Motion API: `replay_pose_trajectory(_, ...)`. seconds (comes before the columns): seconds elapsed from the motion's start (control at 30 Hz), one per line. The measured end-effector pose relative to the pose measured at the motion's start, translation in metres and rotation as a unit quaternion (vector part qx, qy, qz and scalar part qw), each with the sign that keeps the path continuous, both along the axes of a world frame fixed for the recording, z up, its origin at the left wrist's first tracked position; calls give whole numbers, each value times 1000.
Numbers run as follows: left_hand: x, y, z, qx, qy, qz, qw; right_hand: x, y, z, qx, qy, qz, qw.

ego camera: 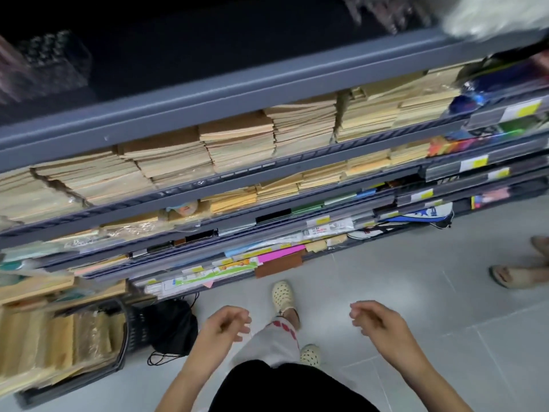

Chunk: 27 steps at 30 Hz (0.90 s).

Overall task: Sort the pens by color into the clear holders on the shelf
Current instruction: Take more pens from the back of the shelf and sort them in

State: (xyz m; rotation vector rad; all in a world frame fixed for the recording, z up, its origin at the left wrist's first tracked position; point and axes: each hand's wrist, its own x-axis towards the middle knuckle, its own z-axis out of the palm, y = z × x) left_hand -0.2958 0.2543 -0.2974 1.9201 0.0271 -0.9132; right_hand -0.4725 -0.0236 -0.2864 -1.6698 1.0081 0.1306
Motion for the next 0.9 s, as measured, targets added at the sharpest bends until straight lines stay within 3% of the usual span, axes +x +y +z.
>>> replay_pose_trajectory(0.1, 27, -42, 31, -33, -47, -16, 998, 35, -40, 29, -32, -71, -12, 997)
replay_pose_trajectory(0.27, 82, -129, 101, -113, -156, -29, 981, 100, -117, 105, -176, -172, -12, 969)
replay_pose_trajectory(0.33, 102, -162, 136, -150, -217, -29, 964, 123, -148, 135, -267, -213, 0, 940)
replay_pose_trajectory(0.47, 132, -219, 199, -207, -345, -49, 914, 170, -200, 168, -453, -273, 65, 846)
replay_pose_trajectory(0.63, 178, -295, 246, -171, -467, -83, 863, 216, -231, 179, -557, -270, 141, 773)
replay_pose_trajectory(0.9, 269, -418, 282, 5, -310, -54, 949, 228, -248, 166, -568, -251, 208, 756)
